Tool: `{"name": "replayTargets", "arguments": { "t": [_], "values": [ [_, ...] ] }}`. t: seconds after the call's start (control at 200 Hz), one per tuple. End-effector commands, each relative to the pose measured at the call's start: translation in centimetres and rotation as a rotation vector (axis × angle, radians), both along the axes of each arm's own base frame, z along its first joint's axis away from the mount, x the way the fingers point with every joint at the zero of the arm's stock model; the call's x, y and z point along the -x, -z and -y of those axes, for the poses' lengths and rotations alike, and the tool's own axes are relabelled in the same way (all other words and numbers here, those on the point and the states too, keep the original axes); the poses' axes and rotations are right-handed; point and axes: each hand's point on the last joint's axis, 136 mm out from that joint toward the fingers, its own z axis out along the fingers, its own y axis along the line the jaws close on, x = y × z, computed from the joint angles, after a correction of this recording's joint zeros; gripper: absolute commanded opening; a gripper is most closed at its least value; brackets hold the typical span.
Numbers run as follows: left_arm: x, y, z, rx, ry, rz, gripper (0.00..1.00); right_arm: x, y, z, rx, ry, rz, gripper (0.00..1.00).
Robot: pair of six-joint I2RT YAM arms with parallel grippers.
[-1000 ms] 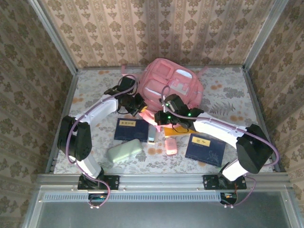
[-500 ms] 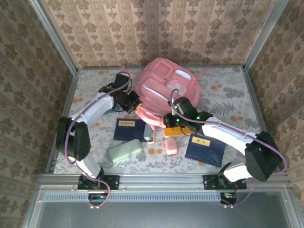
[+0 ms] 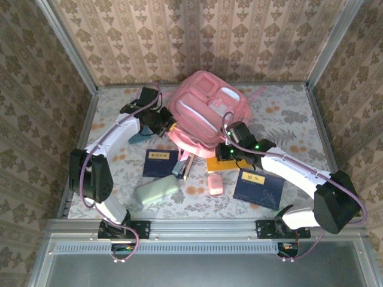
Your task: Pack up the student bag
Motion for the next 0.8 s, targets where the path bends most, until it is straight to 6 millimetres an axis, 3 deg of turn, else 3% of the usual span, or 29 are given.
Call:
{"name": "replayTargets", "arguments": {
  "t": [0.0, 0.11, 0.15, 0.24, 0.37, 0.49, 0.52, 0.795],
  "values": [
    [-0.9, -5.0, -0.2, 0.050, -0.024, 0.118, 0.00, 0.3, -0.6, 0.7, 0.017, -0.013, 0.015, 0.00],
    [-0.7, -5.3, 0.1, 0.053, -0.013, 0.122, 0.00, 0.9, -1.8, -0.8, -0.064, -0.091, 0.016, 0.01],
    [-0.6, -5.3, 0.2, 0.052, -0.008, 0.121, 0.00, 1.2, -2.5, -1.6, -0.105, -0.120, 0.015, 0.08],
    [-0.4, -5.0, 0.3, 0.055, -0.002, 0.116, 0.00, 1.6, -4.0, -3.0, -0.196, -0.161, 0.014, 0.36],
    [-0.3, -4.8, 0.4, 0.059, -0.002, 0.111, 0.00, 1.4, -5.1, -4.6, -0.279, -0.188, -0.016, 0.48],
    [-0.4, -4.9, 0.5, 0.070, -0.003, 0.114, 0.00, 1.0, -5.5, -5.8, -0.318, -0.206, -0.047, 0.51],
    [-0.4, -5.0, 0.6, 0.072, -0.002, 0.116, 0.00, 0.6, -4.6, -6.0, -0.309, -0.199, -0.070, 0.51],
    [-0.3, -5.5, 1.1, 0.087, 0.005, 0.121, 0.00, -1.1, -2.7, -7.2, -0.290, -0.195, -0.122, 0.52]
  ]
}}
